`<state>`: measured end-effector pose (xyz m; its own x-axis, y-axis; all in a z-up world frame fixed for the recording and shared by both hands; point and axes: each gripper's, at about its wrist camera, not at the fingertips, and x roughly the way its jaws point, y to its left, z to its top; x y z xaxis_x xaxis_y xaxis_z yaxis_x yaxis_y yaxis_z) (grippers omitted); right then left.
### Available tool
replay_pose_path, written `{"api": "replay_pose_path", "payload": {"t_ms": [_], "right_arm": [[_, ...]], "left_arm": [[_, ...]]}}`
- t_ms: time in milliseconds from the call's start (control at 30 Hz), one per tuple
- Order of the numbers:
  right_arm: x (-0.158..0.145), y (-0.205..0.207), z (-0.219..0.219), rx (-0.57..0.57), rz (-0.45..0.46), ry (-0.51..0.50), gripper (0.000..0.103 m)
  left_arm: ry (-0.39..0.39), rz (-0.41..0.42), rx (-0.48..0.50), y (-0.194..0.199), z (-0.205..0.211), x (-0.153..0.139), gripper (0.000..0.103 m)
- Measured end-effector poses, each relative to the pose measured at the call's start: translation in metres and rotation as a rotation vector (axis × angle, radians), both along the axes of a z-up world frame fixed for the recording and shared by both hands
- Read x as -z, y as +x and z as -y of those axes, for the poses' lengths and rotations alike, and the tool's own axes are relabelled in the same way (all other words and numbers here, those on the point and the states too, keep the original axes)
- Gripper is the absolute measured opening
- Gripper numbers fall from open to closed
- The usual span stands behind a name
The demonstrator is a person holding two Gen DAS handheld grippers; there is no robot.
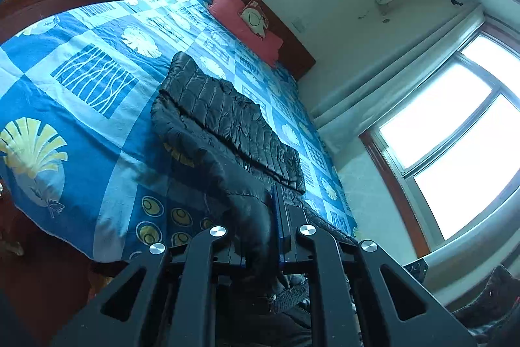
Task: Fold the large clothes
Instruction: 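Grasp the hem with both tools and lift it toward the collar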
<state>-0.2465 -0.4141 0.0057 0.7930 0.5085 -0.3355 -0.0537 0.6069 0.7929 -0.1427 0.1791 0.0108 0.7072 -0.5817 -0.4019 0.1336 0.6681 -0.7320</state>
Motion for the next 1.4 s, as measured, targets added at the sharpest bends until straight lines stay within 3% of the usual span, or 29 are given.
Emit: {"api": "replay_pose_path", "payload": {"t_ms": [167,367,633,800,1067,1233,1400], "right_arm": [[-0.012,0.006,-0.004,-0.014,0.067,0.006,0.013],[-0.013,0.064,0.001,-0.049,0.104,0.063,0.013],[-0.029,0.197,0.004,-0.085,0.137,0.078,0.013],[-0.022,0.289,0.005,-0.070,0.113,0.081,0.013],[0.032,0.417,0.005,-0.026,-0.032,0.091,0.014],[0.080,0.477,0.009,0.017,-0.138,0.084,0.015],[0.132,0.507,0.006,0.042,-0.247,0.031,0.015]], "left_arm": [[-0.012,0.034,0.005,0.010,-0.007,-0.007,0.012],[-0.065,0.037,0.042,0.063,-0.010,-0.012,0.012],[-0.005,0.108,0.058,0.168,0.003,-0.028,0.012],[0.020,0.069,0.031,0.249,0.008,-0.015,0.012],[0.086,-0.073,-0.015,0.381,0.020,0.042,0.012],[0.138,-0.134,-0.044,0.431,0.026,0.079,0.012],[0.184,-0.207,-0.048,0.459,0.032,0.116,0.012]]}}
